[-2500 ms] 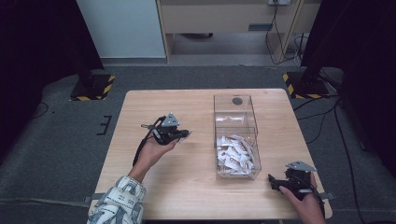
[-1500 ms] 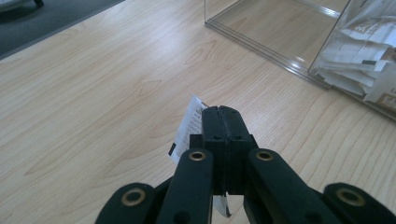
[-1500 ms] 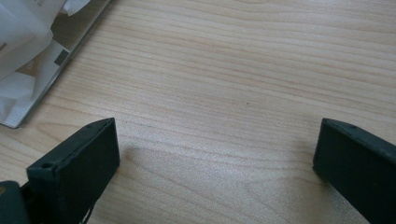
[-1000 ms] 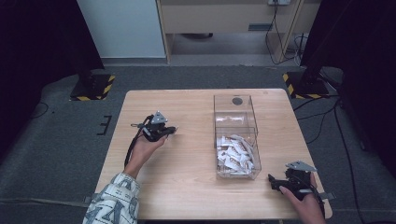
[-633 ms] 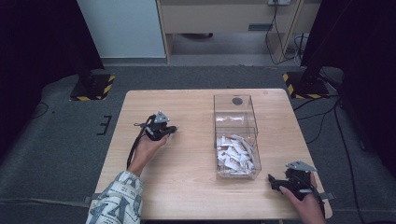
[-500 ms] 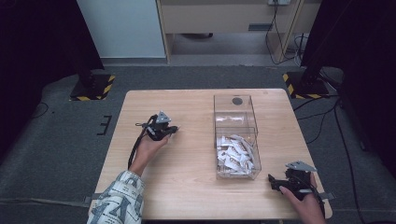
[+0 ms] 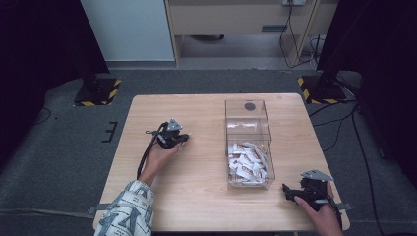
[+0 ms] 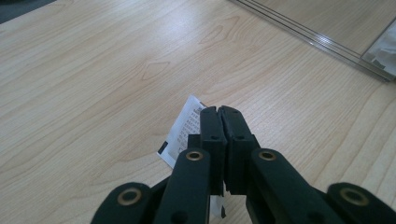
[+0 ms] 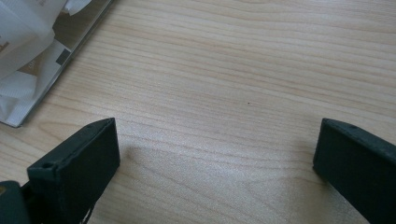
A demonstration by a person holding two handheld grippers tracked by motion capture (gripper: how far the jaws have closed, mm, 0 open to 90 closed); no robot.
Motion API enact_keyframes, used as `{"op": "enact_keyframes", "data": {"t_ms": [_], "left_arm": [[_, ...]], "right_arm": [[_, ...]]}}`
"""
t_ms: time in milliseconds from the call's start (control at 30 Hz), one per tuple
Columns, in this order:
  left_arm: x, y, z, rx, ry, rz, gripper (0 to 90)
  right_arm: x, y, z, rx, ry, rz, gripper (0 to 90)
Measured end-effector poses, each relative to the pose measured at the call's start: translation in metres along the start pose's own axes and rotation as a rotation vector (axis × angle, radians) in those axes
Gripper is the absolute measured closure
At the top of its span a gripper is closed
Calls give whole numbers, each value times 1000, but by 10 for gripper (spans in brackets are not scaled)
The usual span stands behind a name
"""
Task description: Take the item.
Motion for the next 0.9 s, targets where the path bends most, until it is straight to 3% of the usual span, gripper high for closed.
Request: {"op": "enact_keyframes", "data": {"t_ms": [100,467,700,900], "left_arm": [[-1,2,0,3,-2,5,850],[4,-1,-3,18,8,-35,641],[6,-3,-5,19,3,-56,572],[9,-4,-9,28,-4,-61,415]], "right_arm": [[0,0,0,0,0,0,8],[0,0,0,-1,2,0,8],[0,0,0,-1,1,0,8],[0,0,0,-1,1,0,8]]}}
Point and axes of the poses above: each handheld gripper's, and its own axes: y roughly forward along the jaws, x roughly out of its top, z roughly to its left, the point moved 5 cm from there along y, roughly forward along the jaws, and after that the axes turned 13 degrees about -x, right-handed, at the moved point
